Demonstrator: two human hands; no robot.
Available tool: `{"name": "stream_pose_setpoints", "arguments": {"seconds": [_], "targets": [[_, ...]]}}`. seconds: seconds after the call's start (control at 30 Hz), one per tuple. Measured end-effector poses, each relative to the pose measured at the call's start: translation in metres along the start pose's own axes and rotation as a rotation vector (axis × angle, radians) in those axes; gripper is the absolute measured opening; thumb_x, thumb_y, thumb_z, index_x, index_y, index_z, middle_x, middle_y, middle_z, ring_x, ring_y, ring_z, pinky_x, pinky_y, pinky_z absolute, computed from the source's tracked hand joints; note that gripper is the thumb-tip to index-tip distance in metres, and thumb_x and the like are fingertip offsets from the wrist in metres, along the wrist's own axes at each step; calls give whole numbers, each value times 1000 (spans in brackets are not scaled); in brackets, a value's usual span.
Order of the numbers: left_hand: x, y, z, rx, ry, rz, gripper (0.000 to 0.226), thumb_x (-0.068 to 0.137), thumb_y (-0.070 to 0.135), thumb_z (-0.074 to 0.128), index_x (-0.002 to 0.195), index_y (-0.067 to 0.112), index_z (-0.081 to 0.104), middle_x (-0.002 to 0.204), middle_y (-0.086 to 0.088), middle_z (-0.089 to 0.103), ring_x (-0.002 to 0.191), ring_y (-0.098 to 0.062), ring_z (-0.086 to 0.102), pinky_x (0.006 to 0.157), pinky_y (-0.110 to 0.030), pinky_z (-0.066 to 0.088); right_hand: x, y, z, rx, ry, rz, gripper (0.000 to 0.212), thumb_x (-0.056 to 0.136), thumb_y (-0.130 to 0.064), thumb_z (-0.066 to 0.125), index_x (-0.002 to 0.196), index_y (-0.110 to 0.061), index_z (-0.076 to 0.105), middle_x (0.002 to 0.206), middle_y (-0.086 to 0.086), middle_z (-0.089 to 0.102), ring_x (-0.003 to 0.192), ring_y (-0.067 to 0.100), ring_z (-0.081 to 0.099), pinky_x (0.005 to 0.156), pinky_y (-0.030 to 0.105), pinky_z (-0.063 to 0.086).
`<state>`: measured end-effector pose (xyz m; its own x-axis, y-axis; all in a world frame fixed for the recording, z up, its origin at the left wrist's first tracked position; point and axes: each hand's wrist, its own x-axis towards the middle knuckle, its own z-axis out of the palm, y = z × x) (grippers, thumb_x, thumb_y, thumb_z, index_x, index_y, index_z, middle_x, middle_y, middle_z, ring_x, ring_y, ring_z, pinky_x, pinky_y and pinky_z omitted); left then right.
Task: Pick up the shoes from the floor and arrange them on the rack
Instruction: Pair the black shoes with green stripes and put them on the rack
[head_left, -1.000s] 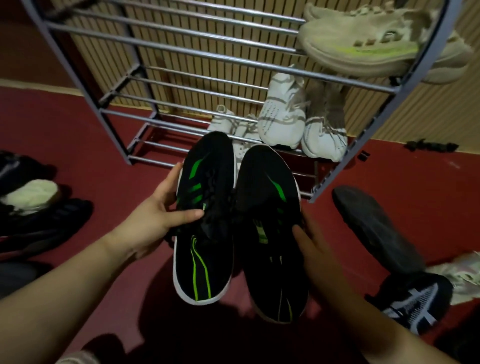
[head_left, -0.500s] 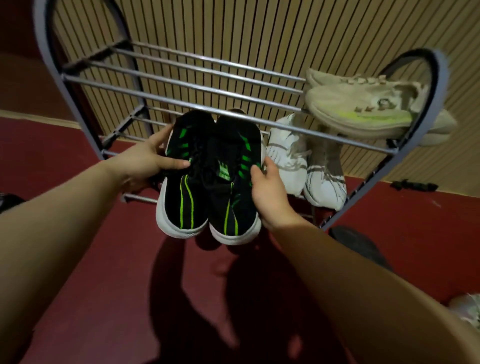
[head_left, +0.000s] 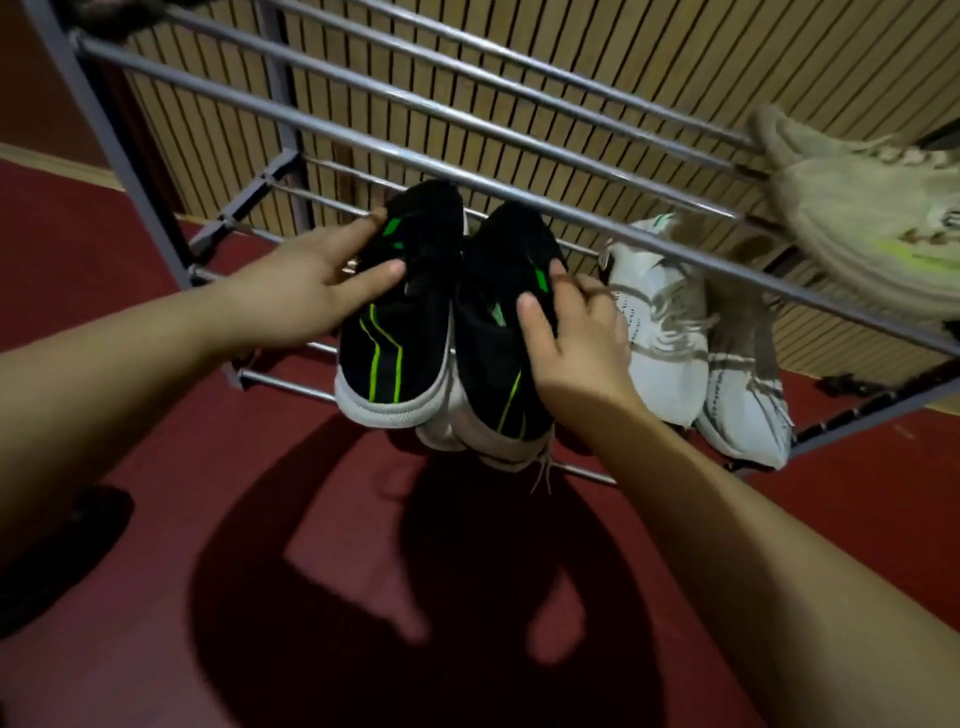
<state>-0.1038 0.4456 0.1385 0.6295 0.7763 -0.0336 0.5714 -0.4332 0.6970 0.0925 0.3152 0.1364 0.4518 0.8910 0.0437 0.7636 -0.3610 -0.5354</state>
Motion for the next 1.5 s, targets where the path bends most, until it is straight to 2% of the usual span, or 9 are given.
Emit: {"name": "stream_pose_setpoints", "arguments": {"seconds": [0.1,0.2,0.3,0.43,0.6,0.73,0.93,1.07,1.5], "targets": [[-40,-13,-1,-241,-119,-38,76,75,77,39,142,53,12,144,26,26,135,2,24,108,-21,22,-32,0,-3,-171,-201,-244,88,75,-77,30,149,-41,1,158,1,11,146,21,3,117,43,6],[-55,-20,14,-86,-249,58,115,49,86,60,140,58,-4,155,24,-2,144,0,-2,119,-35,14,-45,7,7,-521,-325,-338,113,68,-77,55,146,-39,-17,160,7,-3,146,28,-10,116,44,-3],[-48,-9,37,21,-226,41,129,48,74,72,142,53,-14,157,9,-18,142,-12,-24,115,-32,5,-40,7,11,-603,-265,-366,109,74,-70,56,146,-37,-18,159,10,-1,146,31,-8,116,43,-3],[-37,1,45,9,-121,-8,117,59,52,79,146,45,2,156,-1,-8,145,-20,4,108,-24,13,-34,6,10,-593,-315,-364,111,72,-71,58,147,-37,-17,159,9,-1,146,28,-5,116,42,9],[-23,-6,38,36,-114,59,107,44,79,70,138,45,33,153,7,9,141,-13,15,111,-28,21,-29,3,11,-609,-309,-303,111,74,-70,57,147,-33,-17,160,8,-1,146,24,2,106,37,32],[4,6,46,32,-117,99,103,52,72,73,141,47,28,150,2,18,139,-18,23,107,-24,23,-15,11,3,-677,-271,-226,113,72,-74,53,149,-28,-15,159,11,8,145,26,10,109,39,27],[26,15,56,123,-159,72,102,57,65,66,145,38,22,150,-12,10,138,-30,26,111,-30,24,1,30,-4,-667,-224,-258,113,70,-76,52,150,-28,-10,157,10,17,144,24,14,113,41,10],[22,13,59,105,-121,100,95,69,51,73,147,36,19,149,-14,11,139,-28,24,108,-24,21,0,34,-1,-600,-221,-262,113,70,-74,56,150,-29,-9,156,11,16,145,24,10,116,41,3],[12,13,73,4,-22,129,87,75,45,72,146,34,23,147,-14,17,140,-17,10,103,-19,17,3,36,-7,-561,-320,-380,94,84,-62,51,149,-35,-10,157,10,15,146,24,9,116,48,-3]]}}
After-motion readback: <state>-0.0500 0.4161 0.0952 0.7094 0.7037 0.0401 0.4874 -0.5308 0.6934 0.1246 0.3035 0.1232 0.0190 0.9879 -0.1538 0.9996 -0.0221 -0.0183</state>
